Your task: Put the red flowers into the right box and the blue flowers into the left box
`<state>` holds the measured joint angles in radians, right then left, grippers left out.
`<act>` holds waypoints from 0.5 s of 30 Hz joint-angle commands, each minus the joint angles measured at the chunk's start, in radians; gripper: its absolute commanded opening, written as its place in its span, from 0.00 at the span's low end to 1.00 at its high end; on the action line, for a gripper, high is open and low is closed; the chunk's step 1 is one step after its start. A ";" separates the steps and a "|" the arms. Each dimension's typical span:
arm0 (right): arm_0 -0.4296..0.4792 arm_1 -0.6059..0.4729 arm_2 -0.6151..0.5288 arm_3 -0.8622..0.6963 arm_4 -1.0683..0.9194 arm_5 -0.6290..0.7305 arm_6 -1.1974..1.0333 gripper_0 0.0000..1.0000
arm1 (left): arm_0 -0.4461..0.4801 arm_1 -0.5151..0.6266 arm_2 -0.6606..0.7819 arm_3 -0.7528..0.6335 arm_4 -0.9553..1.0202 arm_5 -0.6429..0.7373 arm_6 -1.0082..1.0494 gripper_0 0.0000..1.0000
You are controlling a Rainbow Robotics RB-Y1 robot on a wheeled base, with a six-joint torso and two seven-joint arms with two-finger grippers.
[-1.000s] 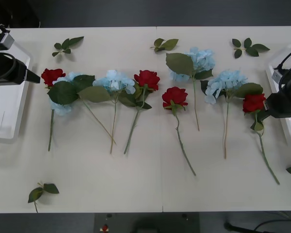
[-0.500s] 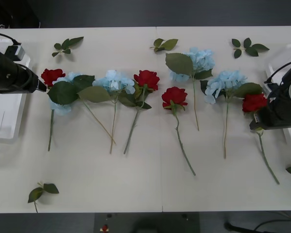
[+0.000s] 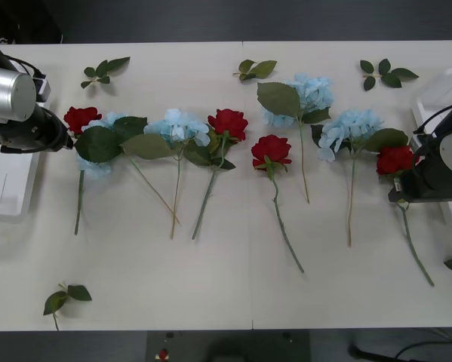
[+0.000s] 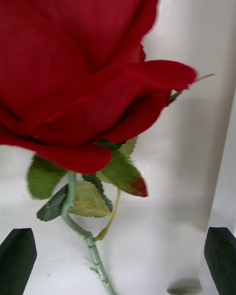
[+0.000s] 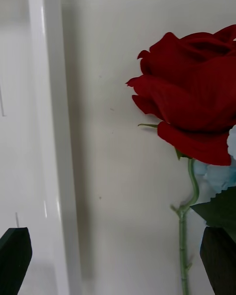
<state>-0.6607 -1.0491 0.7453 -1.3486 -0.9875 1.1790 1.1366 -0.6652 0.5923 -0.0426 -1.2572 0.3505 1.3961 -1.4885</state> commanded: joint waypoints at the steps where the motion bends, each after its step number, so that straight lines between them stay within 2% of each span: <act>1: -0.005 0.011 -0.014 0.035 0.007 -0.035 0.031 1.00 | -0.002 -0.042 0.016 0.059 -0.019 -0.088 0.011 1.00; 6: 0.006 0.024 -0.014 0.048 0.024 -0.059 0.031 1.00 | -0.001 -0.049 -0.008 0.096 -0.024 -0.160 0.001 1.00; 15: 0.006 0.084 -0.007 0.092 0.059 -0.094 0.035 1.00 | -0.002 -0.062 -0.010 0.114 -0.022 -0.190 -0.009 1.00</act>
<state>-0.6596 -0.9830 0.7454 -1.2565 -0.9528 1.0854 1.1370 -0.6651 0.5259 -0.0603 -1.1456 0.3337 1.2247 -1.4887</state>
